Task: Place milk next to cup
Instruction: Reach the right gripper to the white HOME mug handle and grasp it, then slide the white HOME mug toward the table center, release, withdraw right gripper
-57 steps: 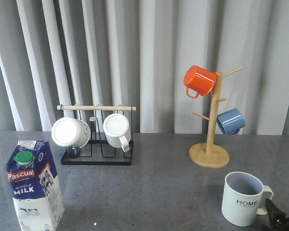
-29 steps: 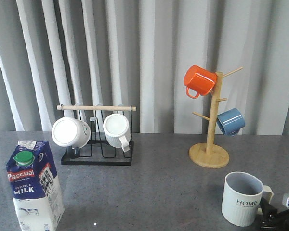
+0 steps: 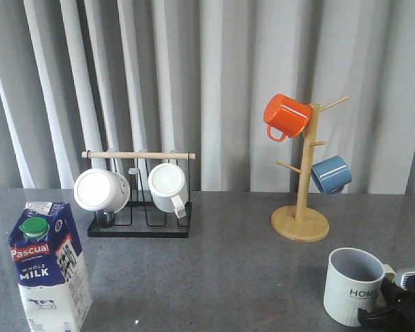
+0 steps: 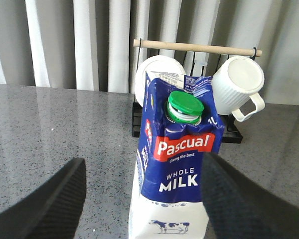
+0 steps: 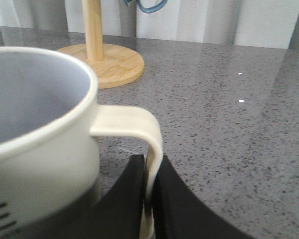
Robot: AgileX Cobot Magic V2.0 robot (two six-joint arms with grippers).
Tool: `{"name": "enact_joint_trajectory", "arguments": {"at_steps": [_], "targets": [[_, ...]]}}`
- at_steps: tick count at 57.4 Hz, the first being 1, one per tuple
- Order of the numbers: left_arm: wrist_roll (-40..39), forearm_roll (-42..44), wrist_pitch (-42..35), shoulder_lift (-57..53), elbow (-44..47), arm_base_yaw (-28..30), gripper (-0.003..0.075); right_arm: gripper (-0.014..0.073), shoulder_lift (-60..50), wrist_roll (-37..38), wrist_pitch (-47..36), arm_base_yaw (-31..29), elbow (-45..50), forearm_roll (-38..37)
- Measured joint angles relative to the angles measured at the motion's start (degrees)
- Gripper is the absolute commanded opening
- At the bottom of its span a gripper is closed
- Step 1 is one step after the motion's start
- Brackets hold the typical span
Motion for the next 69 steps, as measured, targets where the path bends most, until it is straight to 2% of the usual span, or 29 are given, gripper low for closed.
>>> {"name": "enact_joint_trajectory", "arguments": {"at_steps": [8,14,24,38,47,56,69], "targets": [[0.0,0.0,0.0,0.0,0.0,0.0,0.0482,-0.0004,-1.8,2.1,2.7,3.6,0.0,-0.4],[0.0,0.0,0.0,0.0,0.0,0.0,0.0482,-0.0003,-3.3,2.2,3.5,10.8,-0.3,3.3],[0.0,0.0,0.0,0.0,0.0,0.0,0.0482,-0.0003,-3.0,-0.3,6.9,23.8,-4.7,19.0],[0.0,0.0,0.0,0.0,0.0,0.0,0.0482,-0.0003,2.8,-13.3,7.5,37.0,-12.1,42.4],[0.0,0.0,0.0,0.0,0.0,0.0,0.0482,0.0,6.4,-19.4,6.7,41.0,-15.6,50.1],[0.0,0.0,0.0,0.0,0.0,0.0,0.0482,0.0034,7.9,-21.6,5.1,42.4,-17.0,52.2],[0.0,0.0,0.0,0.0,0.0,0.0,0.0482,0.0188,7.9,-22.5,6.7,42.5,-17.0,52.8]]}}
